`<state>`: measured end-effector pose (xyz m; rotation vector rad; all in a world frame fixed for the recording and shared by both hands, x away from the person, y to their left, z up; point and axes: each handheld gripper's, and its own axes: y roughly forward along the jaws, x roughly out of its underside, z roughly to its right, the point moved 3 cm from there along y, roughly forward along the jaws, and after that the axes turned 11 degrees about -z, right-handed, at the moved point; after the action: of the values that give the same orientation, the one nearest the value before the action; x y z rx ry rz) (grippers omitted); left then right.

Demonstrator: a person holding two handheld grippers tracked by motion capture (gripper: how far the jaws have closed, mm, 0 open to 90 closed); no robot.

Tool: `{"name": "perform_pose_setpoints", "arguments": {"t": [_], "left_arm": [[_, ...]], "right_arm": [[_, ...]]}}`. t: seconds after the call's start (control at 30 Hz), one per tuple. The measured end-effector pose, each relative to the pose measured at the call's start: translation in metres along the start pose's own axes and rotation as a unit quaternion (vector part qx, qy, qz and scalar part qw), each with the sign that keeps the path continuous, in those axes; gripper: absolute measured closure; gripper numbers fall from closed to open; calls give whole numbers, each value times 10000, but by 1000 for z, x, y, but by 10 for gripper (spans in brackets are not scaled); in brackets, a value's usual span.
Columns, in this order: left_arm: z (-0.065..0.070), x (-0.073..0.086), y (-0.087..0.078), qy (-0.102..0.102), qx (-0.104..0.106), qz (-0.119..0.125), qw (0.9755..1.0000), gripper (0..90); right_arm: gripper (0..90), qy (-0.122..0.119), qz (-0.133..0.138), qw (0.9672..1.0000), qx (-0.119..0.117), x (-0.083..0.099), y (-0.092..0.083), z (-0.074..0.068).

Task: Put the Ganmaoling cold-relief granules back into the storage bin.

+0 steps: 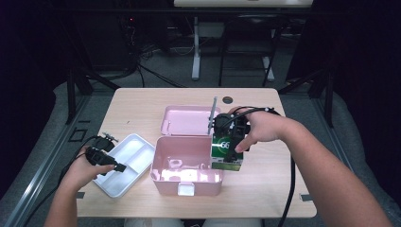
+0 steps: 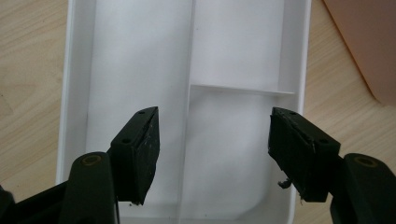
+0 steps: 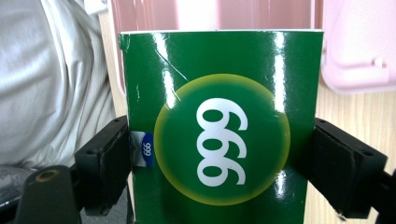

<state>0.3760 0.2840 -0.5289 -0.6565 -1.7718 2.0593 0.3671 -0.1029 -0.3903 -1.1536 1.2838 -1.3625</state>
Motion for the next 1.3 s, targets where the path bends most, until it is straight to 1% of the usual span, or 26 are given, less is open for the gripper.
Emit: {"name": "perform_pose_setpoints", "arguments": {"t": [0.03, 0.07, 0.1, 0.17, 0.2, 0.27, 0.3, 0.37, 0.4, 0.5, 0.6, 0.73, 0.83, 0.93, 1.0, 1.1, 1.17, 1.3], "left_arm": [[0, 0, 0, 0, 0, 0, 10000, 344], [0, 0, 0, 17, 5, -14, 10000, 344], [0, 0, 0, 17, 5, -14, 10000, 344], [1, 0, 1, 23, -2, -4, 10000, 344], [1, 0, 1, 32, -5, 14, 10000, 344], [1, 0, 0, 39, 0, 9, 10000, 344], [1, -1, 0, 18, 11, 33, 10000, 344], [1, 0, 0, 17, 10, 26, 10000, 344], [0, 0, 0, 19, 5, 15, 10000, 344], [0, 0, -1, 19, 5, 21, 10000, 344], [0, 0, -1, 3, 12, 40, 10000, 344], [0, 1, -2, -1, 11, 44, 10000, 344], [-1, 1, -2, 17, 9, 43, 10000, 344], [-1, 1, -2, 1, 7, 43, 10000, 344], [-1, 1, -2, 2, 5, 38, 10000, 344], [-1, 1, -2, 2, 13, 35, 10000, 344], [-1, 1, -2, -13, 13, 38, 10000, 344], [-2, 1, -2, -18, 20, 37, 10000, 344]], "right_arm": [[155, 0, 0, 10000, 0, 0, 0, 0], [155, -42, 9, 10000, 7, -8, -1, -1], [155, -42, 9, 10000, 7, -8, -1, -1], [155, -88, 47, 9999, 5, -15, -1, -2], [155, -118, 57, 9999, 0, -22, -1, -3], [155, -116, 57, 9999, -11, -26, 0, -3], [155, -158, 43, 9999, -11, -33, 1, -4], [155, -185, 28, 9998, -17, -36, 2, -4], [155, -199, 21, 9998, -20, -41, 3, -5], [155, -246, 52, 9997, -1, -48, 4, -6], [155, -256, 68, 9996, 14, -51, 4, -5], [155, -253, 25, 9997, 54, -51, 7, -5], [154, -291, -13, 9995, 148, -51, 12, -3], [154, -288, -39, 9994, 173, -51, 15, -2], [154, -261, -40, 9995, 166, -51, 22, 1], [153, -235, -17, 9996, 128, -51, 27, 2], [153, -241, -21, 9996, 109, -51, 35, 3], [153, -336, -126, 9993, 82, -53, 47, 3]]}}
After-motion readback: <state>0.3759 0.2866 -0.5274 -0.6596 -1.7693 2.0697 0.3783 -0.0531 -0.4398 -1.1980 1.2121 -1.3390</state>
